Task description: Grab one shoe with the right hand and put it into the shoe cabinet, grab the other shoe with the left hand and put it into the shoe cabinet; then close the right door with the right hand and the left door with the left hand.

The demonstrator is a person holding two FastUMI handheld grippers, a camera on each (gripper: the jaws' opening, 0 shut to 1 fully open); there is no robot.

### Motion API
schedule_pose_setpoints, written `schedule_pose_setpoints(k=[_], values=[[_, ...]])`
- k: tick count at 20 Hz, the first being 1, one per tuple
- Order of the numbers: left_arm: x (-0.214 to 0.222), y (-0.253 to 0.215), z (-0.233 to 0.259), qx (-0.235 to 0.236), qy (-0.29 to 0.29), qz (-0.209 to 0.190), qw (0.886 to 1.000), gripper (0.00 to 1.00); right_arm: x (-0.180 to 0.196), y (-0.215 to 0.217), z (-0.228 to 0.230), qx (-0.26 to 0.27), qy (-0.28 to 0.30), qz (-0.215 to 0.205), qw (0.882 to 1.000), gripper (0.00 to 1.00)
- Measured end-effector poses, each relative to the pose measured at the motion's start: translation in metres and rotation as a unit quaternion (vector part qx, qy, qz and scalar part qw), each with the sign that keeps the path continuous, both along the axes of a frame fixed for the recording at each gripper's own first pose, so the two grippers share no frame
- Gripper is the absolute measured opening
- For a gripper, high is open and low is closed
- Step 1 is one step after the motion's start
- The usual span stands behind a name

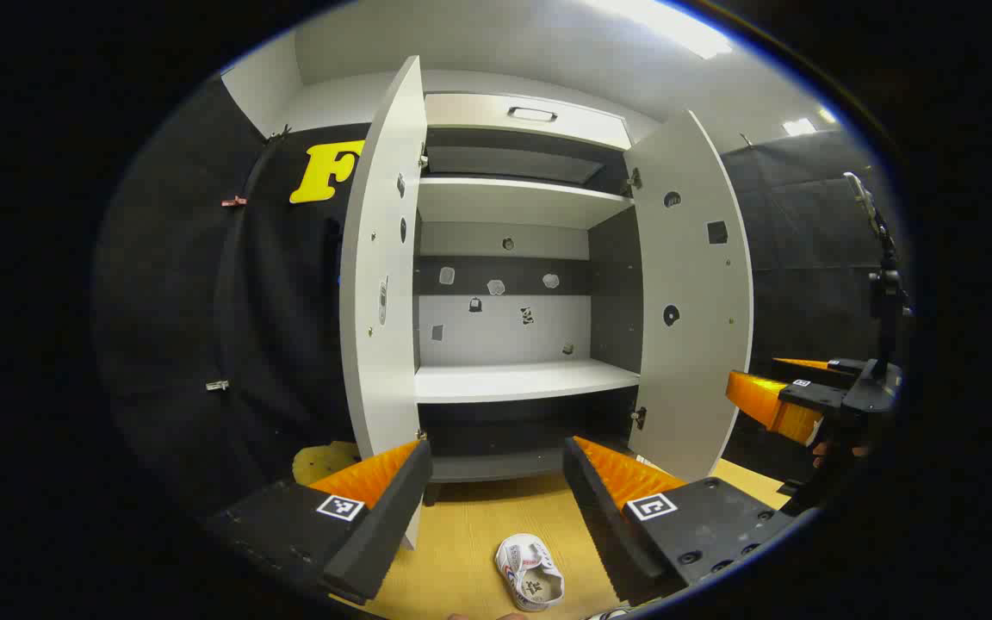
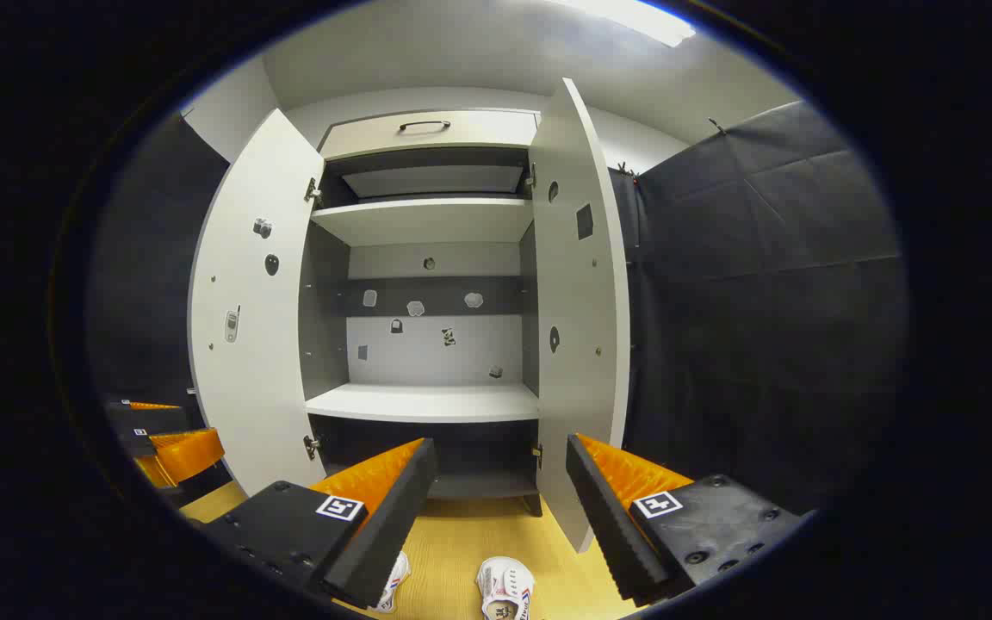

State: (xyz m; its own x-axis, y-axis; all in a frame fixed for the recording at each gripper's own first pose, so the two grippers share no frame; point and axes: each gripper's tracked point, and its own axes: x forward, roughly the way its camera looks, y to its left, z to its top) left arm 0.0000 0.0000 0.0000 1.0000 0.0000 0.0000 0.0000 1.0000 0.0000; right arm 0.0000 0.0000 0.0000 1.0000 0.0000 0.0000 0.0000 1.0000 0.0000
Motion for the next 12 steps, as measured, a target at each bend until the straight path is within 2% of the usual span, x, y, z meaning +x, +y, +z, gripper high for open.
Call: schedule_pose_setpoints(k=[12], values=[[-0.012,-0.008,-0.006,0.002,0.003,0.002,1.000,0.95,-0.009,-0.008,0.002,0.003,0.003,0.002,1.000,0.98]])
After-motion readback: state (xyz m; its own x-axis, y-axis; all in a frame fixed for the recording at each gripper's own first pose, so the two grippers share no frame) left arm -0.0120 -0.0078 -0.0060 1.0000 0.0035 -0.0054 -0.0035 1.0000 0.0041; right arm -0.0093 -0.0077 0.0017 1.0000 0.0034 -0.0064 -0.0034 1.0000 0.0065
